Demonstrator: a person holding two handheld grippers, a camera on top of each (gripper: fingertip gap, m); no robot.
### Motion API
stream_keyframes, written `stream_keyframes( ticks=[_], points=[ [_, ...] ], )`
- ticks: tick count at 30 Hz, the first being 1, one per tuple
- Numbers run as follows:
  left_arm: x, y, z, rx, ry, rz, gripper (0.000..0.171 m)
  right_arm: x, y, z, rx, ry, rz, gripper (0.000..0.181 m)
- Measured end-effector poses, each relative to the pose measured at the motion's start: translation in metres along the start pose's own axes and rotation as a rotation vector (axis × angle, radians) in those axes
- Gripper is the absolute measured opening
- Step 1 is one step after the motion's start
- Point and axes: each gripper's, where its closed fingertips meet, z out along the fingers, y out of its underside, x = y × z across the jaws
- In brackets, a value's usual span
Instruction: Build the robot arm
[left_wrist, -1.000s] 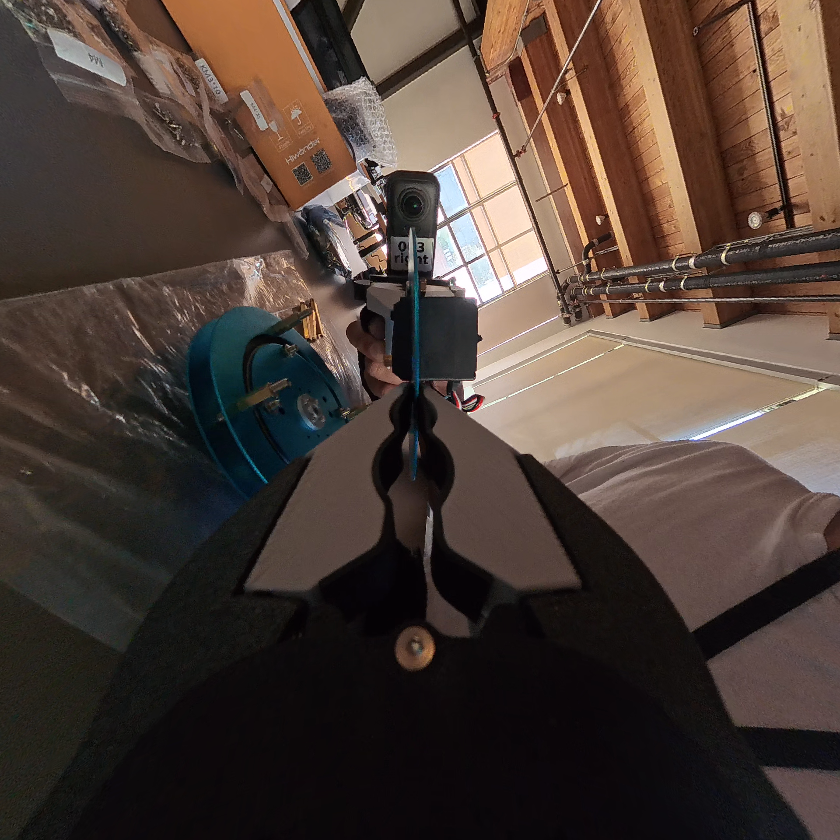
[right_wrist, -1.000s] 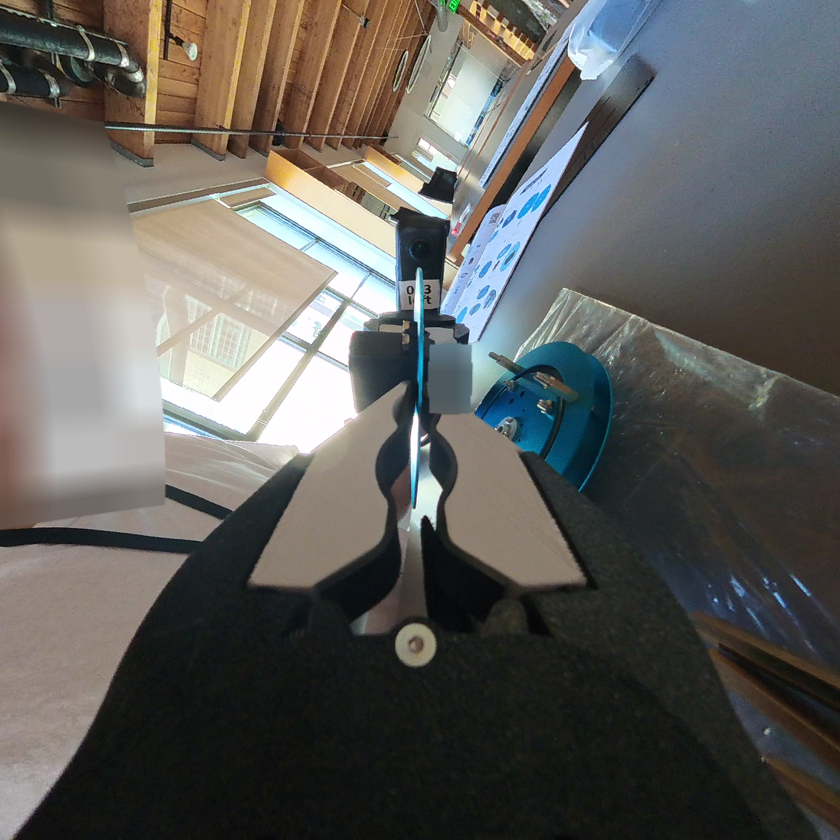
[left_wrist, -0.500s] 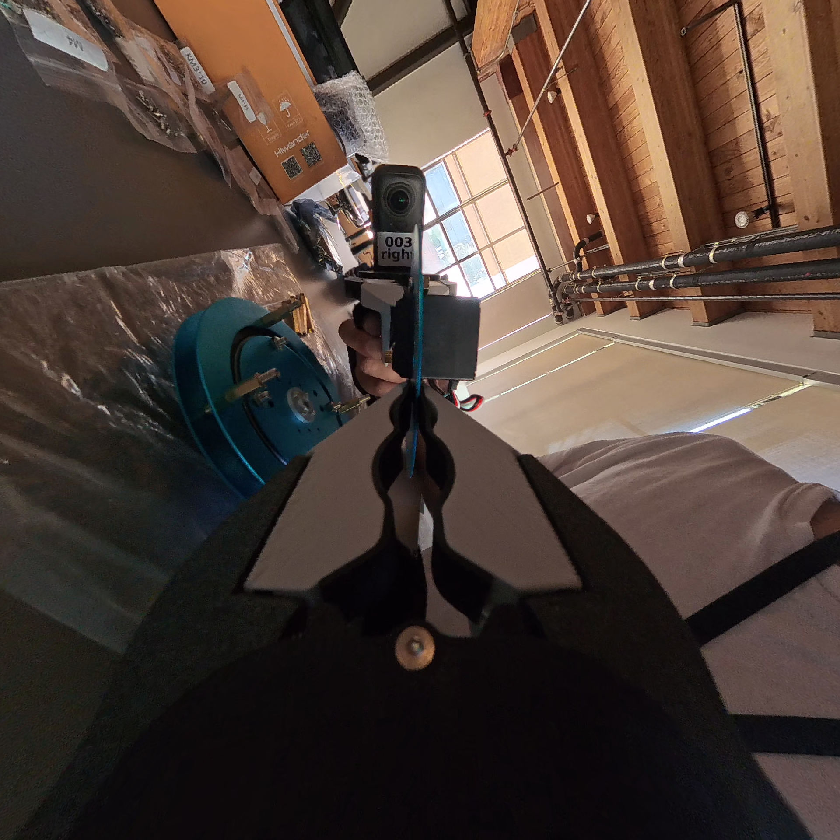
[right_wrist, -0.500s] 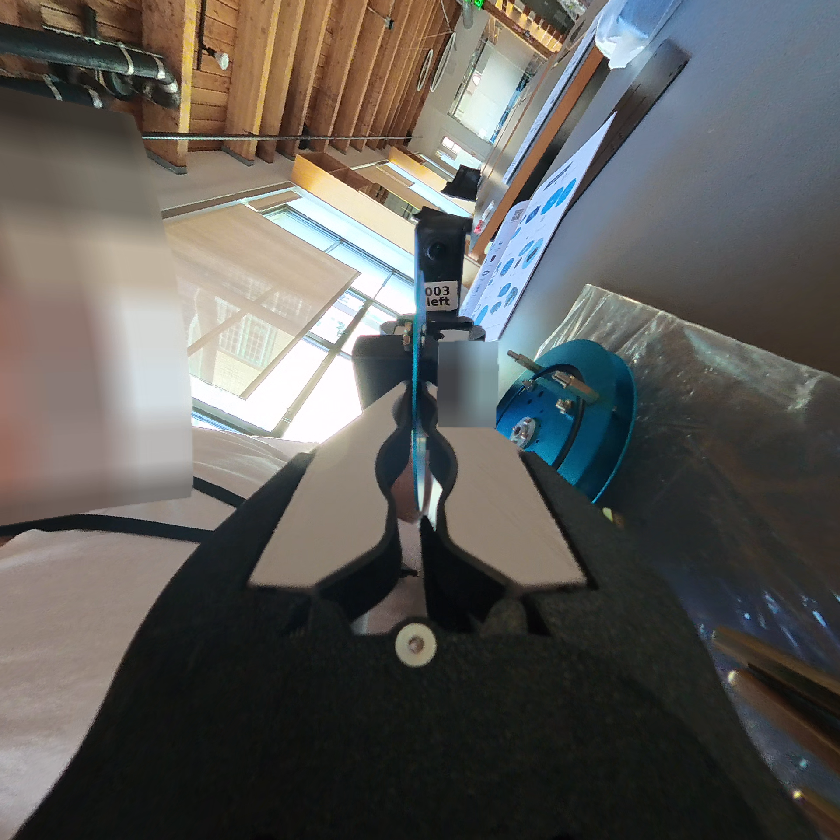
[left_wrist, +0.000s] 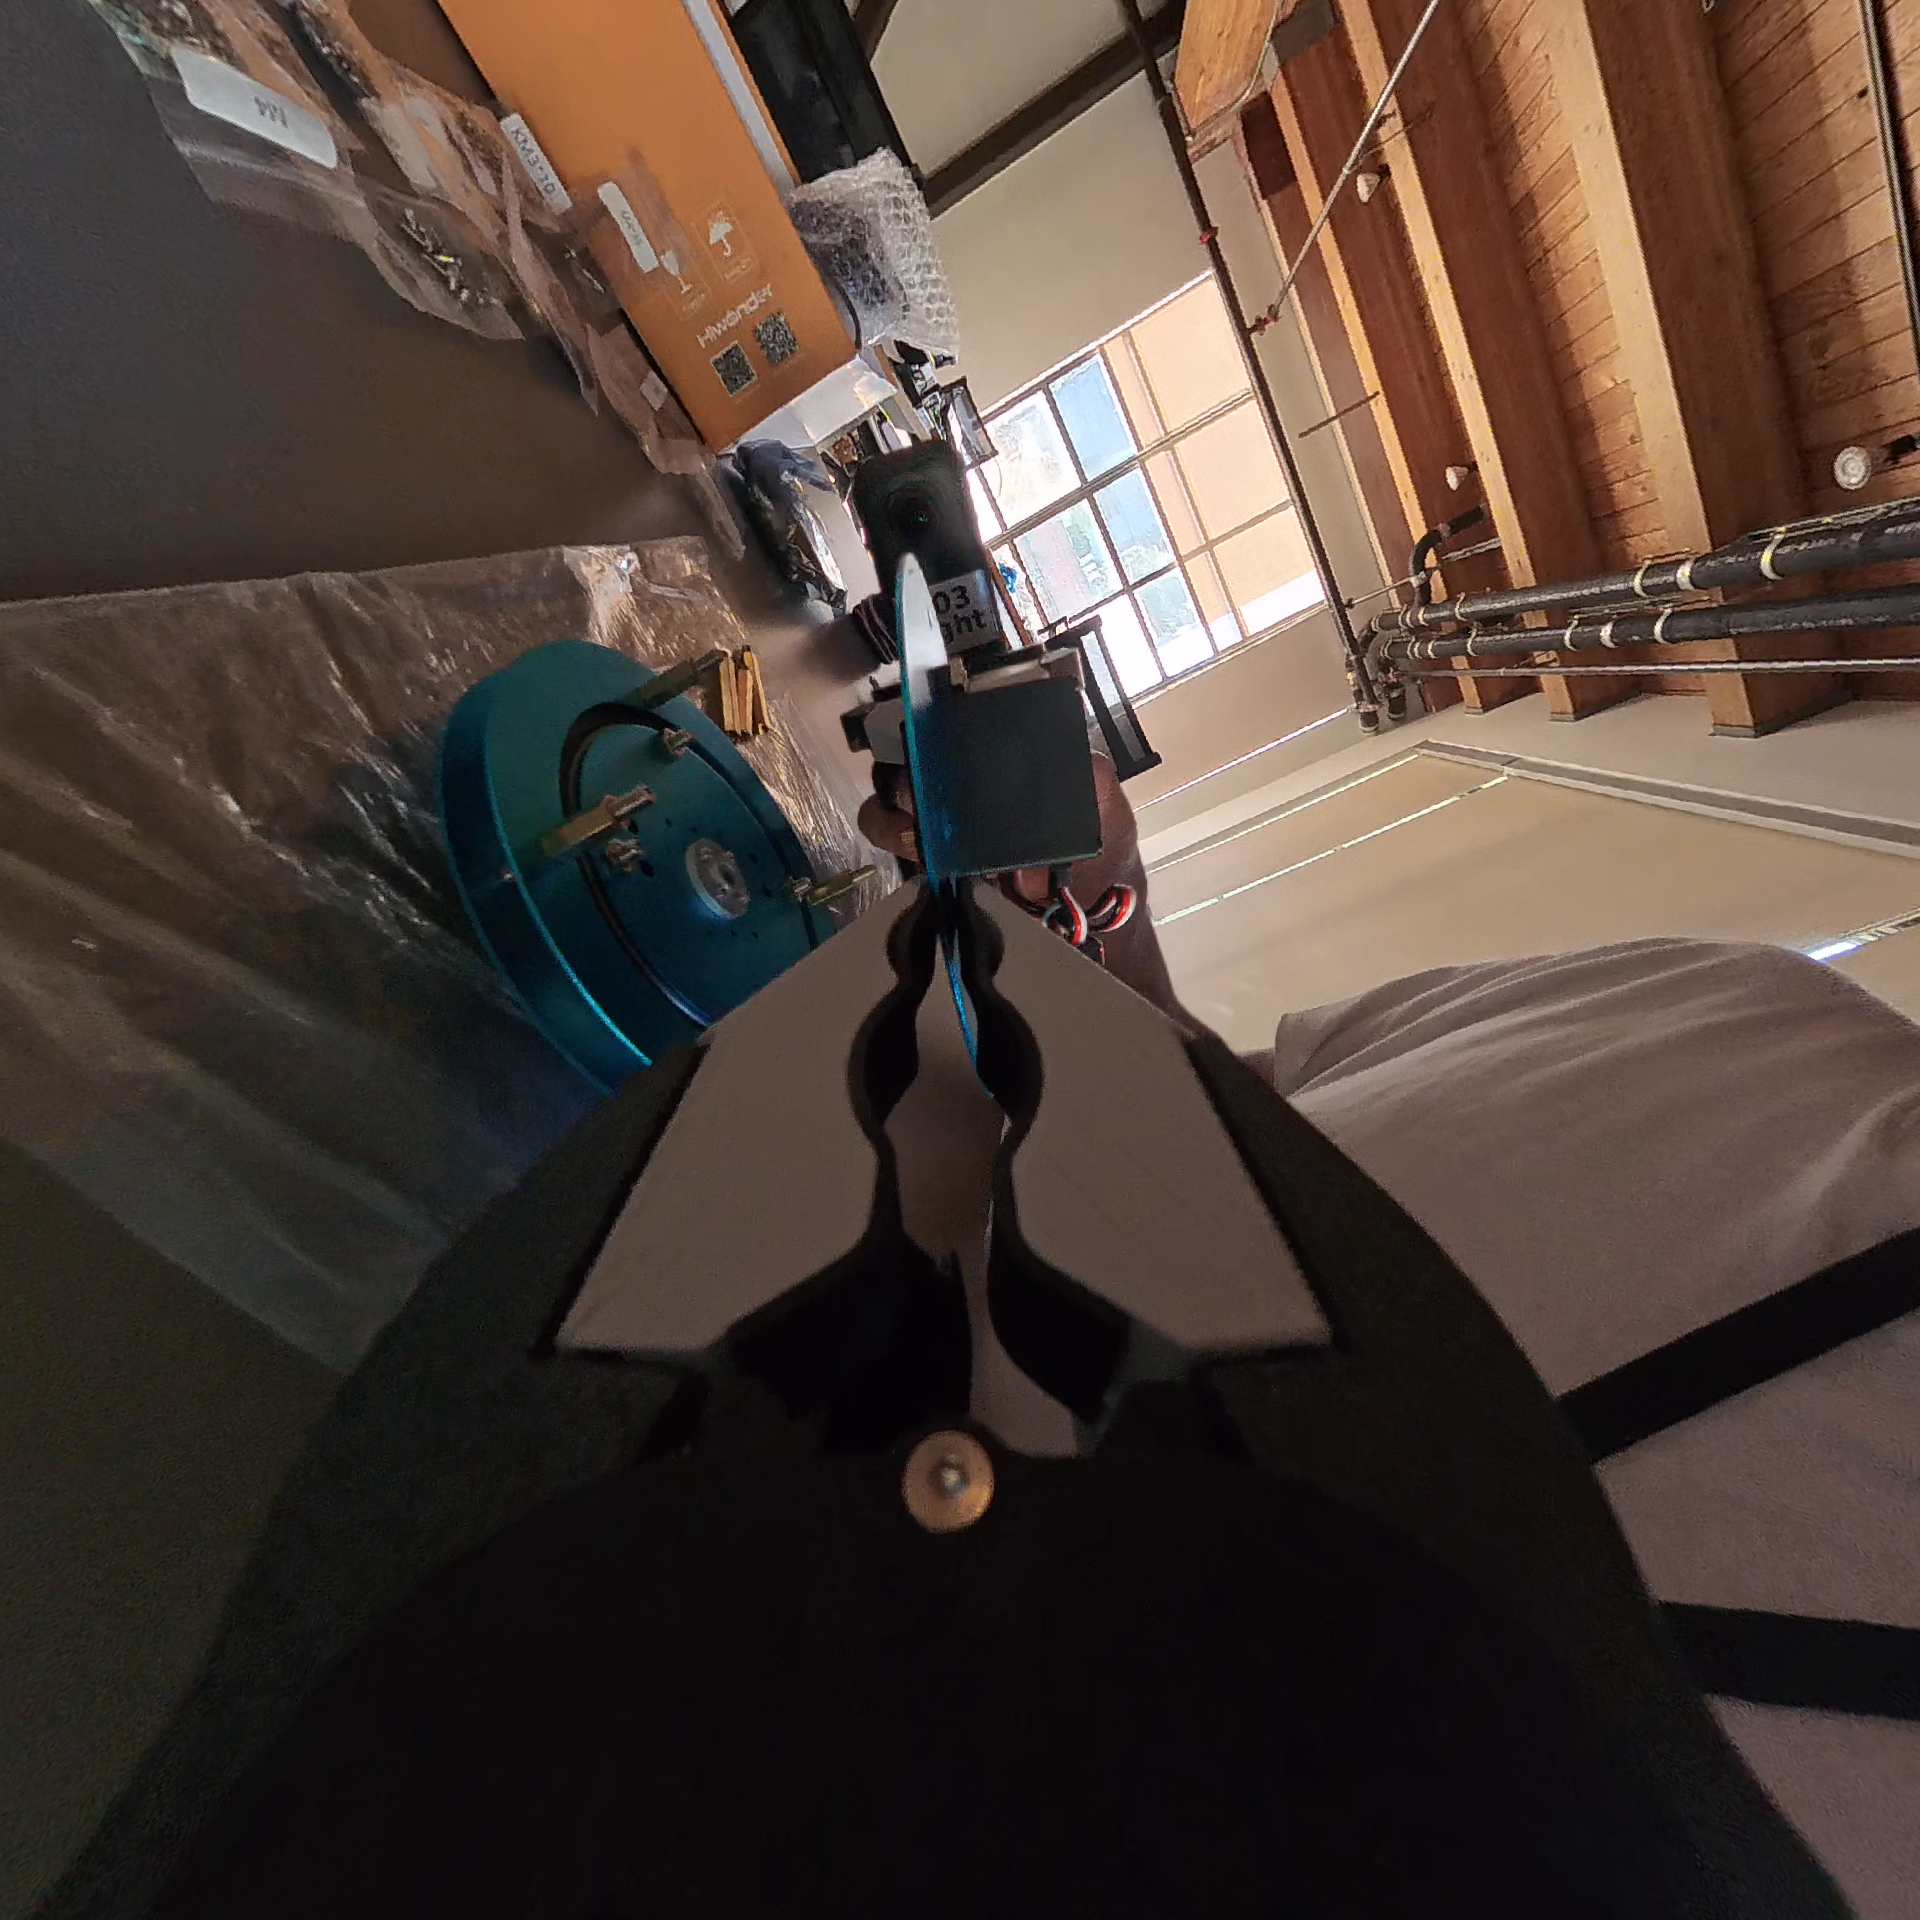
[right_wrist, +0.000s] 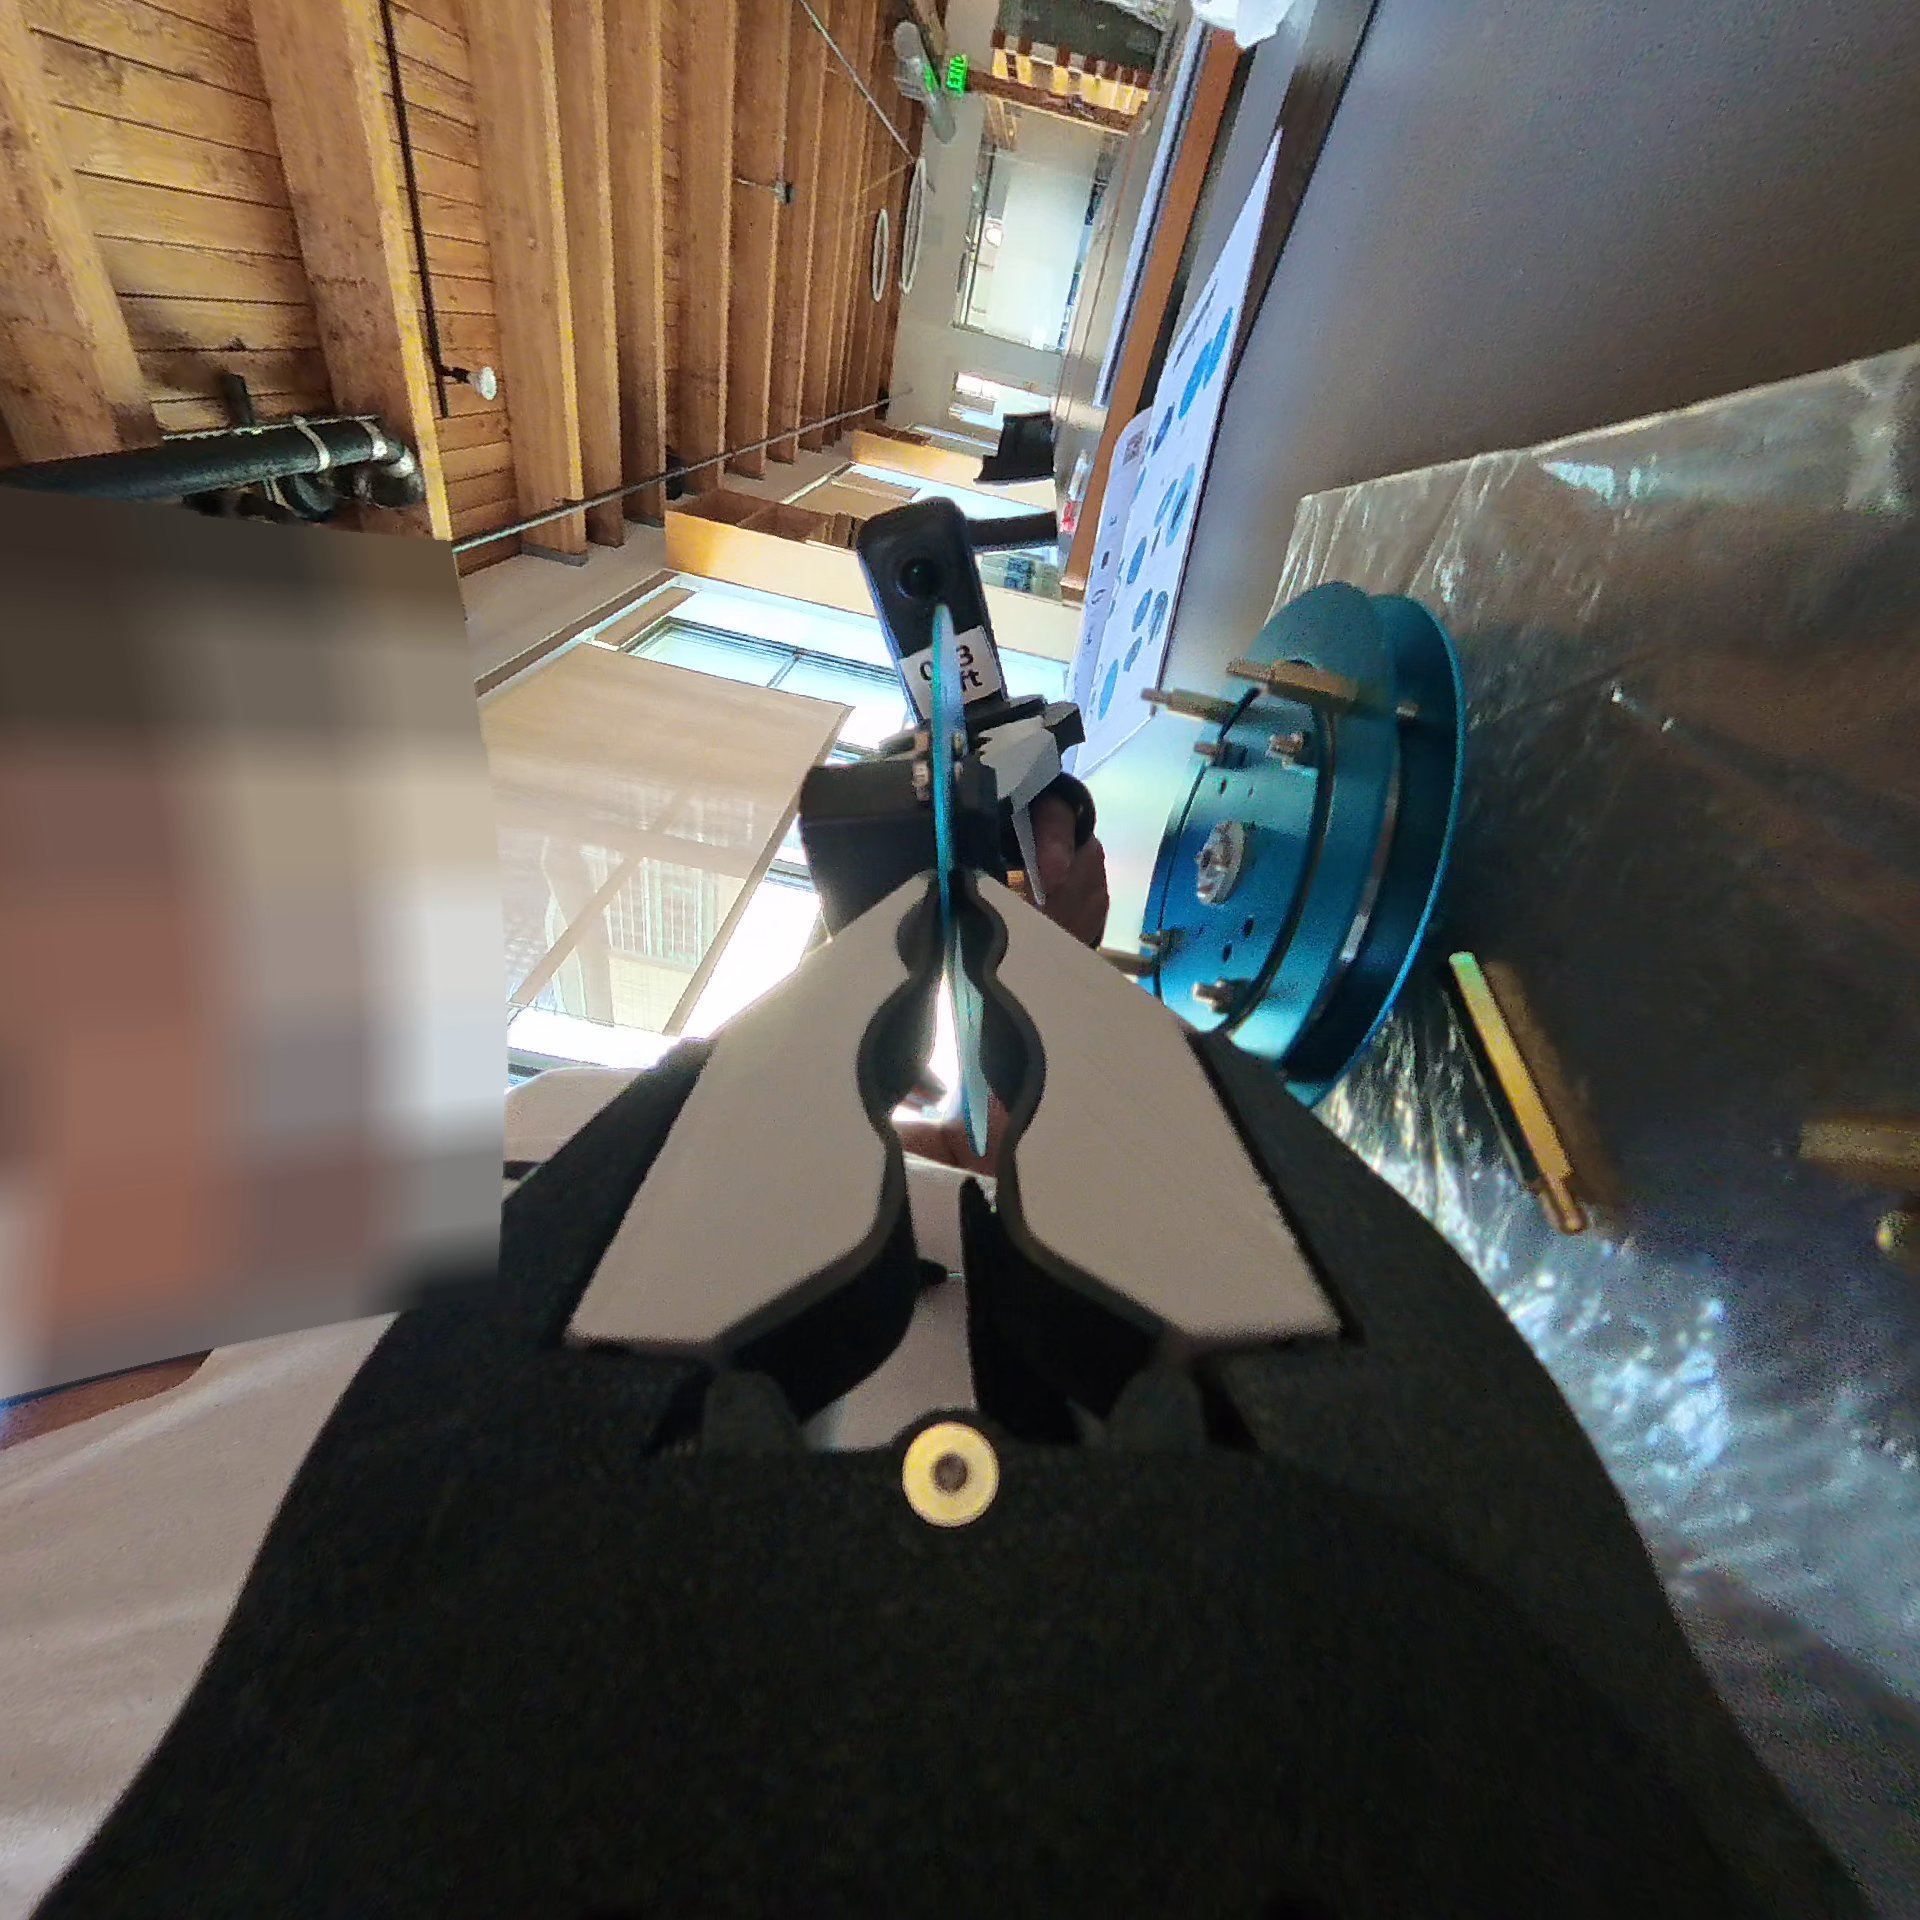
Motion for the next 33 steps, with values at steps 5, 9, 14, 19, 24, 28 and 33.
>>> stream_keyframes(
  ticks=[5,9,14,19,24,28,33],
  points=[
    [0.002,0.004,0.004,-0.004,-0.007,-0.005,0.003,-0.003,0.003,-0.005,-0.016,0.027,-0.005,0.000],
    [-0.002,0.005,0.005,0.007,-0.025,0.005,0.004,-0.001,0.002,-0.007,-0.024,0.027,-0.007,0.000],
    [-0.002,0.002,0.002,0.051,-0.023,-0.024,0.002,-0.002,0.005,-0.008,-0.030,0.038,-0.039,0.000],
    [0.009,0.020,0.002,0.062,-0.015,-0.048,0.001,-0.010,0.023,-0.011,-0.050,0.081,-0.078,0.000],
    [0.020,0.037,0.005,0.091,0.057,-0.101,0.000,-0.015,0.032,-0.015,-0.035,0.077,-0.072,0.000],
    [0.020,0.043,0.006,0.087,0.047,-0.093,0.000,-0.011,0.037,-0.017,-0.050,0.066,-0.064,0.000],
    [0.019,0.042,0.006,0.090,0.041,-0.122,0.000,-0.010,0.036,-0.017,-0.068,0.067,-0.070,0.000]
  ],
)
